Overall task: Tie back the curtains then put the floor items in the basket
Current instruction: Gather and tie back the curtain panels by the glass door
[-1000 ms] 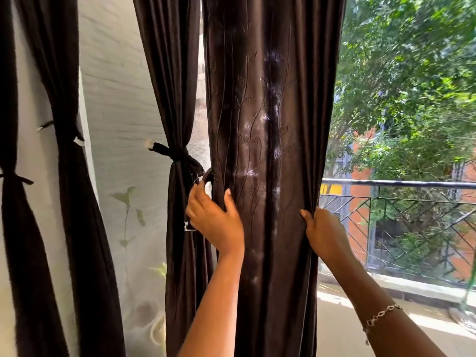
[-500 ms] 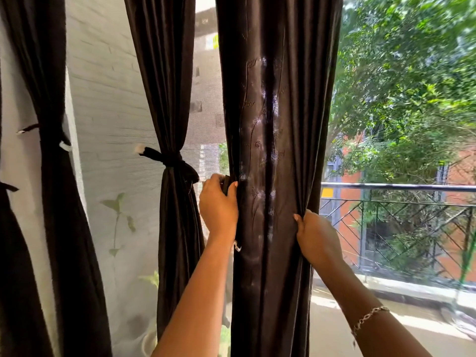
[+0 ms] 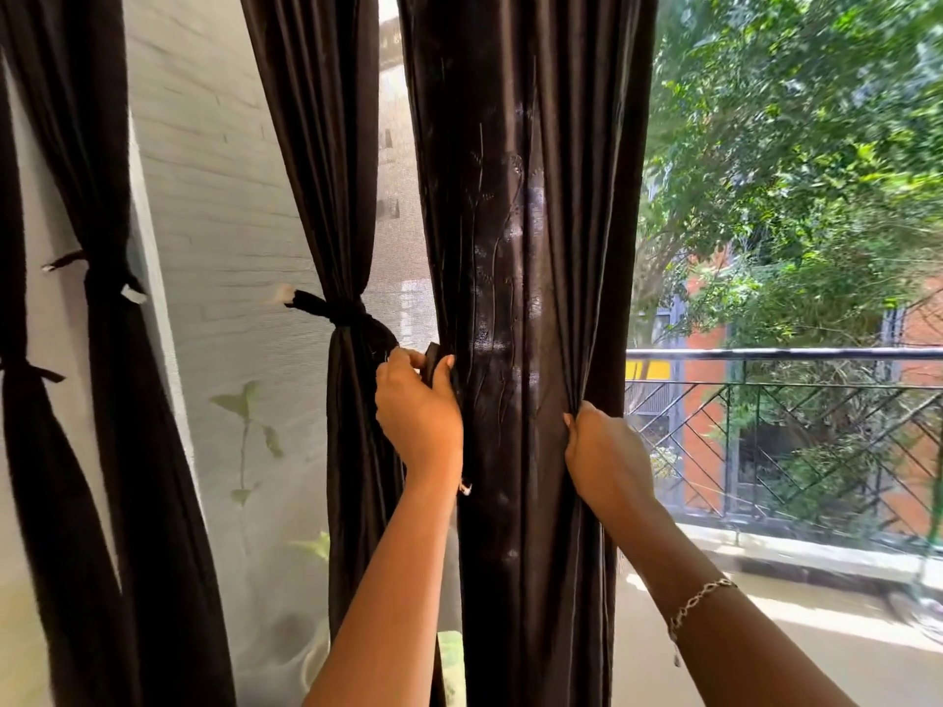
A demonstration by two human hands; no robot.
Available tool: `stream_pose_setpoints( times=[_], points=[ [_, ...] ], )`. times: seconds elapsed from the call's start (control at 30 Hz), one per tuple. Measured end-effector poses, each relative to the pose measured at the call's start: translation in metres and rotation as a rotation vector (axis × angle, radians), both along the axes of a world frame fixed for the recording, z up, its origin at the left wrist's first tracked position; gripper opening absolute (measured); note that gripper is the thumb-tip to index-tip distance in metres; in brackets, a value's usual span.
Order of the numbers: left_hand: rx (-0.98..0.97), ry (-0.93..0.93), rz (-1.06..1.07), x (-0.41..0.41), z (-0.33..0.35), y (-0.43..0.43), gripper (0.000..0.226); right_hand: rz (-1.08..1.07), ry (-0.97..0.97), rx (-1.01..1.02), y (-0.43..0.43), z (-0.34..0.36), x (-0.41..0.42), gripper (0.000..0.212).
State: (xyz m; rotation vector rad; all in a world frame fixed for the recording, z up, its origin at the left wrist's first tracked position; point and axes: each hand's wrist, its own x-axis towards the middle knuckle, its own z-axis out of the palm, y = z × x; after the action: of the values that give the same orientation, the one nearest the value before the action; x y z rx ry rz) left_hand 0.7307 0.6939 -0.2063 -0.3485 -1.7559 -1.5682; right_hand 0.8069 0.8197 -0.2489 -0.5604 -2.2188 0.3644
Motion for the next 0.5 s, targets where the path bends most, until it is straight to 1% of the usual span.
stream_pose_setpoints(
  times=[0.07,0.1,0.2,0.3,0.4,0.5],
  points=[
    [-0.006,0.025,-0.100,0.005,-0.003,0.004,0.017,0.010,-0.038,0.010,-0.008,0.002,-0.005,0.011],
    [-0.027,0.044,-0.122,0.008,-0.004,0.006,0.016,0.005,-0.055,0.021,-0.012,0.003,-0.007,0.015],
    [-0.132,0.116,-0.103,0.017,-0.008,0.013,0.017,-0.021,-0.090,0.072,-0.023,0.007,-0.015,0.032],
    [-0.181,0.162,-0.144,0.025,-0.009,0.017,0.023,0.016,-0.118,0.118,-0.032,0.010,-0.021,0.035],
    [-0.230,0.204,-0.185,0.033,-0.009,0.019,0.036,0.081,-0.143,0.157,-0.038,0.012,-0.020,0.033],
    [-0.244,0.174,-0.187,0.039,-0.008,0.022,0.049,0.128,-0.162,0.123,-0.041,0.013,-0.018,0.032]
  ],
)
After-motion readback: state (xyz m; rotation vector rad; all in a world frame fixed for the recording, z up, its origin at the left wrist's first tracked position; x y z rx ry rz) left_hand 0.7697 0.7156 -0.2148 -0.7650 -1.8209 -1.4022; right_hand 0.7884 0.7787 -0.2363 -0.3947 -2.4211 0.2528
